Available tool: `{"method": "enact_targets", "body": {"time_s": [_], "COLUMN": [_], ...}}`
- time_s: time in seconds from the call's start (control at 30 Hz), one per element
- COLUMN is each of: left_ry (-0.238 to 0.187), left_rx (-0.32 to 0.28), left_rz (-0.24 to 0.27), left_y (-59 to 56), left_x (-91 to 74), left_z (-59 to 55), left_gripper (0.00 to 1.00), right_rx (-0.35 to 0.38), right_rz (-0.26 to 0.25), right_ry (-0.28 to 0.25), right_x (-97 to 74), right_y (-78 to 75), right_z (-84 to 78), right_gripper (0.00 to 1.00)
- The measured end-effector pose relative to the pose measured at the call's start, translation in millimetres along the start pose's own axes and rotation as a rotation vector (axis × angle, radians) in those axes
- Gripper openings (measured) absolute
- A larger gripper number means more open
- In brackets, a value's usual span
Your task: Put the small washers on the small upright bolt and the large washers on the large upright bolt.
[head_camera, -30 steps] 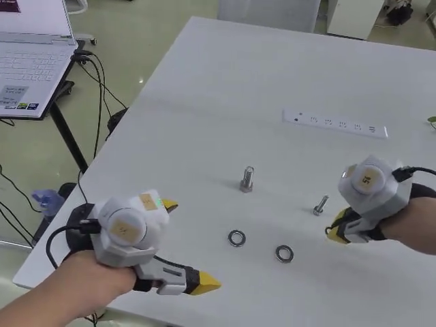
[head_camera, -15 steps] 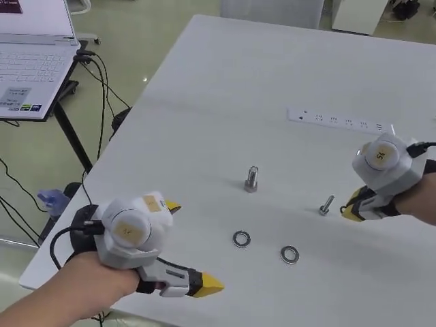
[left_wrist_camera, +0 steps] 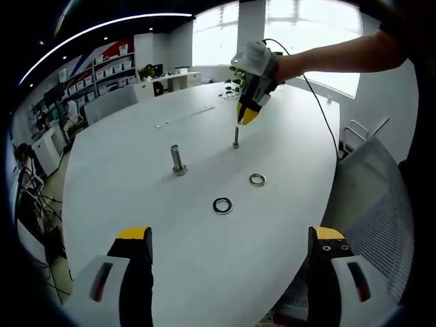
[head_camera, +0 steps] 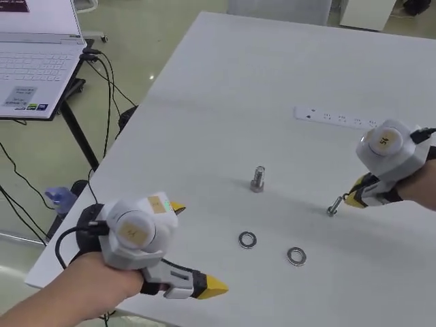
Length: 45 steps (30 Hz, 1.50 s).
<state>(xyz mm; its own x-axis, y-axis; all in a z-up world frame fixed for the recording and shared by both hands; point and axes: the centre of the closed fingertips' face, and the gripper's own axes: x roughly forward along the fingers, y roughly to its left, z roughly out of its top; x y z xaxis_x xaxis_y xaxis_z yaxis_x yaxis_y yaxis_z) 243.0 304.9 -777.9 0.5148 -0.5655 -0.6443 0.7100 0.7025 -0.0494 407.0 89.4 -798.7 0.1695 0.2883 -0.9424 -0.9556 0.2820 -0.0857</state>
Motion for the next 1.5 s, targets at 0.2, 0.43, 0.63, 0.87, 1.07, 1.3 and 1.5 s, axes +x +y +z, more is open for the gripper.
{"method": "enact_targets", "body": {"time_s": [0.2, 0.43, 0.63, 0.87, 1.07, 1.3, 1.5], "left_ry": [0.003, 0.008, 0.007, 0.012, 0.0, -0.003, 0.005], "left_rx": [0.003, -0.002, -0.008, -0.007, -0.014, -0.009, -0.011], "left_rz": [0.001, 0.005, 0.004, 0.001, -0.001, -0.003, -0.005], "left_y": [1.0, 2.7, 3.5, 2.8, 2.4, 3.0, 3.8], "left_x": [0.4, -0.2, 0.3, 2.4, 1.5, 1.3, 2.5], "left_z": [0.0, -2.1, -3.2, -3.7, 0.8, 4.4, 1.6], "left_gripper": [0.94, 0.92, 0.92, 0.92, 0.91, 0.91, 0.91], "right_rx": [-0.001, -0.002, -0.009, -0.017, -0.026, -0.027, -0.042], "right_rz": [0.008, 0.014, 0.016, 0.018, 0.019, 0.027, 0.029], "right_ry": [0.002, 0.007, 0.025, 0.034, 0.047, 0.047, 0.055], "right_x": [6.4, 12.3, 17.7, 23.4, 28.9, 37.4, 43.9], "right_y": [-0.8, -2.1, -2.5, -3.6, -4.8, -3.8, -0.9], "right_z": [3.4, 4.1, 1.9, 0.4, -2.2, -3.5, -4.9], "right_gripper": [0.12, 0.12, 0.12, 0.12, 0.12, 0.12, 0.12]}}
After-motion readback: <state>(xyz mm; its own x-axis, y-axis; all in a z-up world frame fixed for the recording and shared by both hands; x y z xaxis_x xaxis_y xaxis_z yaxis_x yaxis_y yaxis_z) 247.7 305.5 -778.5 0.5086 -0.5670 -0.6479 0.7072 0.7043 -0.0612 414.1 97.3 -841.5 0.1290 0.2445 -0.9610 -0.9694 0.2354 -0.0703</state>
